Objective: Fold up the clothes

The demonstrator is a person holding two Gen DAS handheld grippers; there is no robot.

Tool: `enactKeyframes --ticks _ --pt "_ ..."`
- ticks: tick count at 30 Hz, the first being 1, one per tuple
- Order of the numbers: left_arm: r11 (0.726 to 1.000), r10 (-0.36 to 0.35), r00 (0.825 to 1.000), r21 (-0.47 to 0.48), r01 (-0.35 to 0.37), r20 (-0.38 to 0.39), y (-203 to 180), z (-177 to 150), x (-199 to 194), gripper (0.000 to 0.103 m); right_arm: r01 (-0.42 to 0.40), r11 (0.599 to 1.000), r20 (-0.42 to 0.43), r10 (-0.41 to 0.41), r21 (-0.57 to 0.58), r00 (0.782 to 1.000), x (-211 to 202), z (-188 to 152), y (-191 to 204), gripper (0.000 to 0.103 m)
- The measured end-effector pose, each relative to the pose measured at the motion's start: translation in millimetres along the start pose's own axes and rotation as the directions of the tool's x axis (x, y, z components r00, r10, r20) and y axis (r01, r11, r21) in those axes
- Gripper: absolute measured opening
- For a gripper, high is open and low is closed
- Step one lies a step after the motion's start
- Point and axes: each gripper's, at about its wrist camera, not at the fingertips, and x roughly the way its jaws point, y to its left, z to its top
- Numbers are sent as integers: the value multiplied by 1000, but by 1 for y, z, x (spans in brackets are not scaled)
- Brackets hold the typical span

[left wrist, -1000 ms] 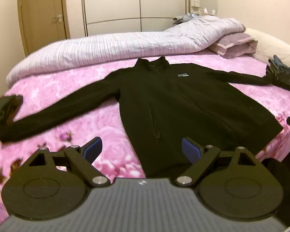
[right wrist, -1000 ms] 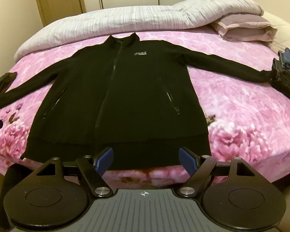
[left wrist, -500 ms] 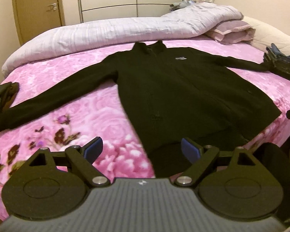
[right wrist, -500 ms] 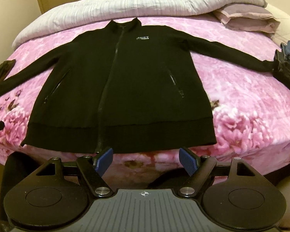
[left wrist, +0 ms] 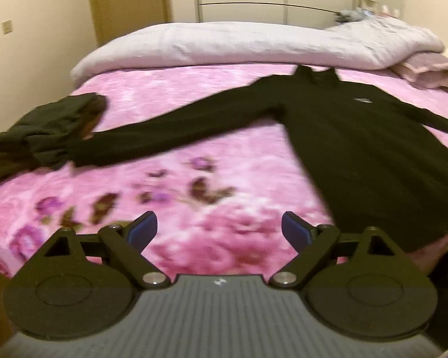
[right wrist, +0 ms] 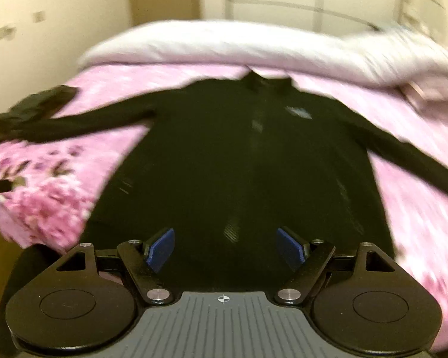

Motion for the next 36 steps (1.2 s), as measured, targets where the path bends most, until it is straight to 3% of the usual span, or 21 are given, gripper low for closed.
enactKeyframes --ticks 5,11,13,14,15,18,21,24,30,33,34,36 --pt "995 89 996 54 -89 3 55 8 20 90 -159 974 61 170 -164 983 37 34 62 78" --pt "981 132 990 139 -137 43 119 23 57 90 -236 865 105 311 -443 945 102 73 166 77" --pt "976 140 989 164 -146 46 134 26 70 90 -238 814 100 339 -530 936 129 81 200 65" --pt "972 138 989 183 -145 50 142 28 76 90 -239 786 93 351 -571 932 144 86 217 54" --pt "969 136 989 202 -145 54 149 29 82 90 -238 755 81 359 -611 930 160 90 234 48" --pt "961 133 989 234 -144 62 164 31 100 90 -203 644 70 372 -737 926 206 96 284 48" --pt "959 127 990 248 -138 61 176 32 117 90 -135 506 81 381 -852 921 249 97 330 48" --pt "960 129 989 240 -142 66 186 30 130 90 -100 400 74 397 -911 915 289 97 365 48" --pt "975 135 989 168 -143 60 207 20 142 90 -50 277 64 388 -960 920 347 89 411 48" --pt "980 134 989 143 -141 56 210 14 143 90 12 263 119 393 -965 912 357 85 415 47" --pt "980 137 989 139 -143 56 210 13 143 90 28 262 133 393 -965 910 360 85 416 45" --pt "980 141 988 134 -148 54 208 12 143 90 39 265 144 389 -963 910 364 87 417 2"
